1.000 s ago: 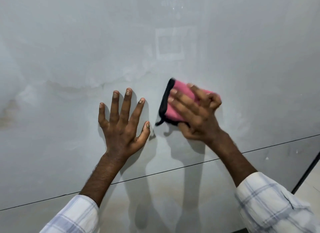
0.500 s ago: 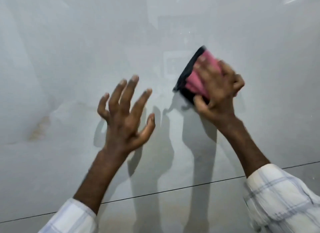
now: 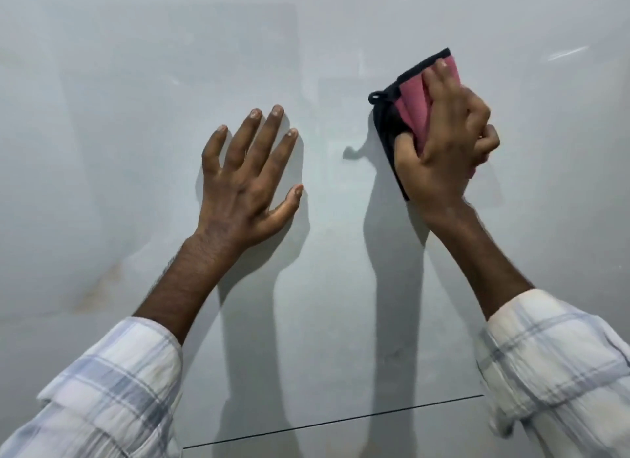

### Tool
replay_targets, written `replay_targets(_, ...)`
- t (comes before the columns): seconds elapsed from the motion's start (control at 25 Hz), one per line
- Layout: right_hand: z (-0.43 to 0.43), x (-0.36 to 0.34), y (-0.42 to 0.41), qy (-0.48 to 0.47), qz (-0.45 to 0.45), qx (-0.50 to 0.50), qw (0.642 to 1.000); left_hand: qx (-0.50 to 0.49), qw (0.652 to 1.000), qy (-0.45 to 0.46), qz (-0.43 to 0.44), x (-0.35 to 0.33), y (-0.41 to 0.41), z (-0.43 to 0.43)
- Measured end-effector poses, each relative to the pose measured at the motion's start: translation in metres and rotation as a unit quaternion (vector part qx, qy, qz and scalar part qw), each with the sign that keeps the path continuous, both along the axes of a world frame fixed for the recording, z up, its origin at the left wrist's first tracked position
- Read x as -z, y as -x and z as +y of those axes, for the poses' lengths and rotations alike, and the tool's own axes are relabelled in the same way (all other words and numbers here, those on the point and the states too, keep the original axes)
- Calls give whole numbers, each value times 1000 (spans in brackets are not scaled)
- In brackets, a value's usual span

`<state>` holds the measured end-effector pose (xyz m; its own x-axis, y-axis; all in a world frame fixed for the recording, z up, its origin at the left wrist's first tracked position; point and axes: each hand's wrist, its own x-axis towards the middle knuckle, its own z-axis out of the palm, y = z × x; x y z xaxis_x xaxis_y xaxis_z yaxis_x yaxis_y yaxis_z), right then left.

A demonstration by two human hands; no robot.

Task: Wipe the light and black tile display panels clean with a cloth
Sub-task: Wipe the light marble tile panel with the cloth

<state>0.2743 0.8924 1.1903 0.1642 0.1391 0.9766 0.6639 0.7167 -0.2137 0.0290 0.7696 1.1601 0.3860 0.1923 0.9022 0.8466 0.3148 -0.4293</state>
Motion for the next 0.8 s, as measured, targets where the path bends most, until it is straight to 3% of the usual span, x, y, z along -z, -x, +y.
replay_targets(0.04,-6,3,10,-8,-8,11,1000,4,1000,-2,-1,1,-1,0)
replay_targets(0.08,-8,11,19,-55,-76,15,995,6,1000,-2,-1,1,-1,-1)
replay_targets(0.16,-2,22,16,-181,-259,9,949,4,1000,0,-1,-1,-1,-2)
replay_targets(0.2,5,9,5,-214,-302,10,929,3,1000,1,0,-2,-2,-2)
replay_targets(0.24,11,-10,-5,-208,-295,6,932,3,1000,1,-1,-3,-2,-1)
replay_targets(0.32,14,-45,-15,-93,-145,0,985,12,1000,3,-7,-3,-4,0)
replay_targets(0.4,1,-51,-2,-9,-19,-1,1000,37,999,7,-20,-4,-8,-2)
replay_targets(0.44,-5,-43,10,-25,-33,2,999,48,998,8,-27,-7,-10,-5)
replay_targets(0.48,-7,-30,21,-74,-102,4,992,53,998,5,-30,-13,-11,-7)
replay_targets(0.56,-1,-26,16,-190,-273,4,943,46,999,-12,-19,-35,-12,-11)
replay_targets(0.6,4,-46,6,-212,-298,8,931,37,999,-21,-10,-52,-11,-11)
replay_targets(0.64,9,-71,-2,-193,-265,1,945,27,999,-24,-3,-71,-11,-10)
replay_targets(0.72,8,-115,-5,-67,-95,-18,993,9,1000,-17,-3,-105,-11,-4)
replay_targets(0.76,5,-125,1,-16,-25,-21,999,5,1000,-16,-12,-116,-11,-1)
replay_targets(0.8,0,-128,9,-9,-15,-7,1000,2,1000,-22,-22,-123,-10,2)
